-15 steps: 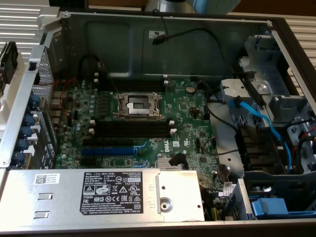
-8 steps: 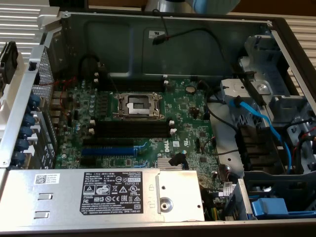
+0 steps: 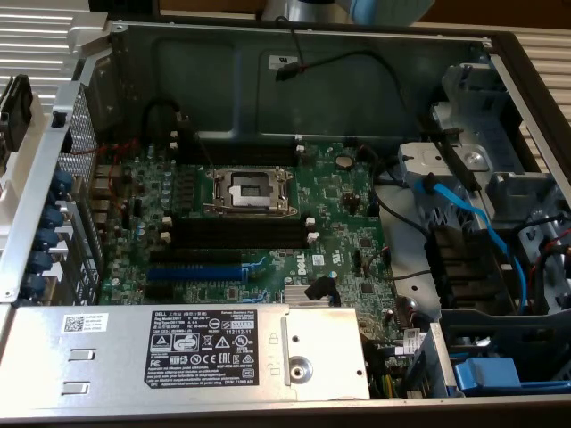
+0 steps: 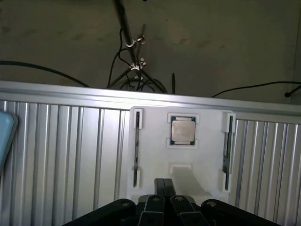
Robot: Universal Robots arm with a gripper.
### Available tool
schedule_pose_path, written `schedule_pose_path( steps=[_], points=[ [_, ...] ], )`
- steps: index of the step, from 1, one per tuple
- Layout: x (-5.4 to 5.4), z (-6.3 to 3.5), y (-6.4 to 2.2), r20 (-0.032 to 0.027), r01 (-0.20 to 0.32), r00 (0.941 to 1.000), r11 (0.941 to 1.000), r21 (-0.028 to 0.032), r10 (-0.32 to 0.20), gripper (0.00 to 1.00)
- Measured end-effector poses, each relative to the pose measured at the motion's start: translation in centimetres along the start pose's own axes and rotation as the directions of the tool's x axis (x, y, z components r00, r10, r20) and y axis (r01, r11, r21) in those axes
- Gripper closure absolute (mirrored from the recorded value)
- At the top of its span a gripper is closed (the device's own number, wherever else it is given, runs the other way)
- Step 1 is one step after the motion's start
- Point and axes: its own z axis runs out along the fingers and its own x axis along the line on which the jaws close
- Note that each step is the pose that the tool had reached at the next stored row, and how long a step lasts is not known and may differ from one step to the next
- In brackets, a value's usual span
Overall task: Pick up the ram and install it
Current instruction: 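Pick up the ram and move it above insertion slot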
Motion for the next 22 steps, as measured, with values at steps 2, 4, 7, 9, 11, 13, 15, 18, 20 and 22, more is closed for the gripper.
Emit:
schedule_pose_path(
  steps=[2,4,7,9,11,13,15,18,20,22],
  points=[
    [0.0,0.33,0.02,0.0000,0.000,1.0000,1.0000,0.0000,0.000,0.90],
    [0.2,0.68,0.00,0.0003,0.000,1.0000,1.0000,0.0000,0.000,0.90],
    [0.4,1.24,-0.06,0.0010,0.000,1.0000,1.0000,0.0001,0.000,0.90],
    [0.6,1.60,-0.16,0.0015,0.000,1.0000,1.0000,0.0001,0.000,0.90],
    [0.8,2.32,-0.35,0.0030,0.000,1.0000,1.0000,0.0000,0.000,0.90],
    [0.8,2.66,-0.38,0.0033,0.000,1.0000,1.0000,-0.0001,0.000,0.90],
    [0.8,2.86,-0.38,0.0034,0.000,1.0000,1.0000,-0.0008,0.000,0.90],
    [0.8,3.00,-0.38,0.0043,0.000,1.0000,1.0000,-0.0010,0.000,0.90],
    [0.9,3.18,-0.37,0.0042,0.000,1.0000,1.0000,-0.0012,0.000,0.90],
    [0.9,3.28,-0.37,0.0042,0.000,1.0000,1.0000,-0.0016,0.000,0.90]
  ],
)
